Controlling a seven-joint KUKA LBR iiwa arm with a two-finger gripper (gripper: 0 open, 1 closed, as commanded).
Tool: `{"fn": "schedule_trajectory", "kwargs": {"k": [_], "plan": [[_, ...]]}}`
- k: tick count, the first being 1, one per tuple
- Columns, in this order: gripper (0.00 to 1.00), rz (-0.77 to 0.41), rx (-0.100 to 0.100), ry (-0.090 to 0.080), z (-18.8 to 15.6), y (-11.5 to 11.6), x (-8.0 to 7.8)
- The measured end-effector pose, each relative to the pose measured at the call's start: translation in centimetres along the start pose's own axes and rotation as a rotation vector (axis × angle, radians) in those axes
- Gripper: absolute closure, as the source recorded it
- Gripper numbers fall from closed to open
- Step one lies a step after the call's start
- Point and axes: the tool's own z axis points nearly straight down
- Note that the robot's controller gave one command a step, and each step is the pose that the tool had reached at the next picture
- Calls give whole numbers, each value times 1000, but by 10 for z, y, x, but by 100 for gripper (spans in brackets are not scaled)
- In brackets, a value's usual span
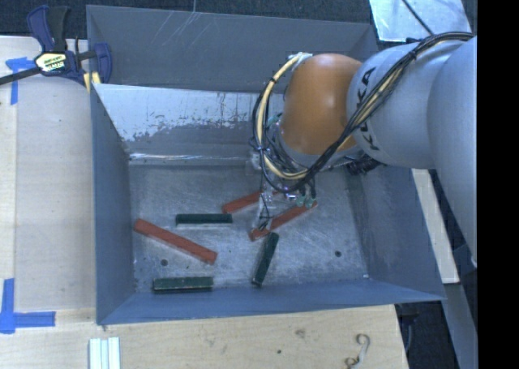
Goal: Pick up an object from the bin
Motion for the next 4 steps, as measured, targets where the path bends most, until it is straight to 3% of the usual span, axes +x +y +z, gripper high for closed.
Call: {"fn": "schedule_trajectory", "kwargs": {"k": [1, 2, 3, 4], "plan": [[0, 222, 1, 0, -17, -15, 7], [0, 310, 0, -1, 31, -4, 18], [0, 309, -1, -3, 30, -4, 17], [100, 309, -1, -5, 29, -4, 17]]}}
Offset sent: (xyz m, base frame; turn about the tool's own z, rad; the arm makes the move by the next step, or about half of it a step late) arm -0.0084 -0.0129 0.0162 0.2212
